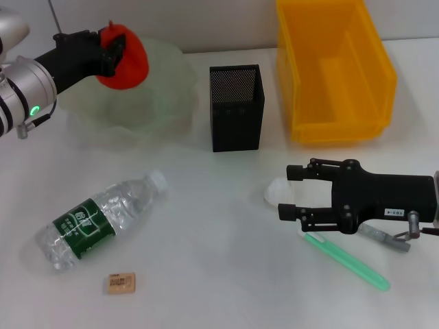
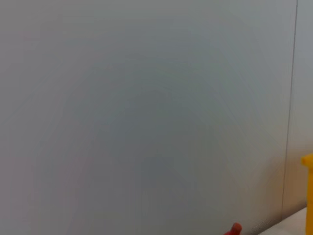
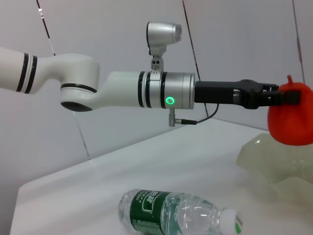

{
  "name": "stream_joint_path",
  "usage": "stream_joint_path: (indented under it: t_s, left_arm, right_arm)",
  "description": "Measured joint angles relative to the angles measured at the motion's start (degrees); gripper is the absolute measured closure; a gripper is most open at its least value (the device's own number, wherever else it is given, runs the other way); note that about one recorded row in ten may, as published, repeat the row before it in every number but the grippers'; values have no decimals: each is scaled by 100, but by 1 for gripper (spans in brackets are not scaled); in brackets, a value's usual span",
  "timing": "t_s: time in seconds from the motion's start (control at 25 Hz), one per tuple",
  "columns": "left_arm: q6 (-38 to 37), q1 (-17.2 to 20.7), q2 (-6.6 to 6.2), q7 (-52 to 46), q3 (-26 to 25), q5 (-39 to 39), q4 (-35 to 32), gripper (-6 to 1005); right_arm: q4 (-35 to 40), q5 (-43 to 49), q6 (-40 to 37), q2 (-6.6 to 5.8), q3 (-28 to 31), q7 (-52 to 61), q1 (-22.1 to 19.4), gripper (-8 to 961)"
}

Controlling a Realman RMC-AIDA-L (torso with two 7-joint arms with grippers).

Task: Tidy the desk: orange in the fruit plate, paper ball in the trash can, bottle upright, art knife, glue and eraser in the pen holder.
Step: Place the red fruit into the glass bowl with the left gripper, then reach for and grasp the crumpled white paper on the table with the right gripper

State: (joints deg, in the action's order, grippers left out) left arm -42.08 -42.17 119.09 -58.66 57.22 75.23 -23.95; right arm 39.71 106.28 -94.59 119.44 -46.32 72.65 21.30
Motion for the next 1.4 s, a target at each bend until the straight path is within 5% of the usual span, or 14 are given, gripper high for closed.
stream_joint_path:
  t_s: [0.48,1.28,1.4]
  left_arm:
    - [185,-71,0,6,-15,-132,89,731]
    - [168,-100,-16,-16,193,-188,109,192]
    - [18,-64,-34,-68,492,-185,5,197]
  right_arm:
    - [-99,2,2,-9,0,-79,-13,177]
    - [-189,-3,-56,-19,0,-147,-85,177]
    - [-186,-3,-58,-19,0,-151,-91,177]
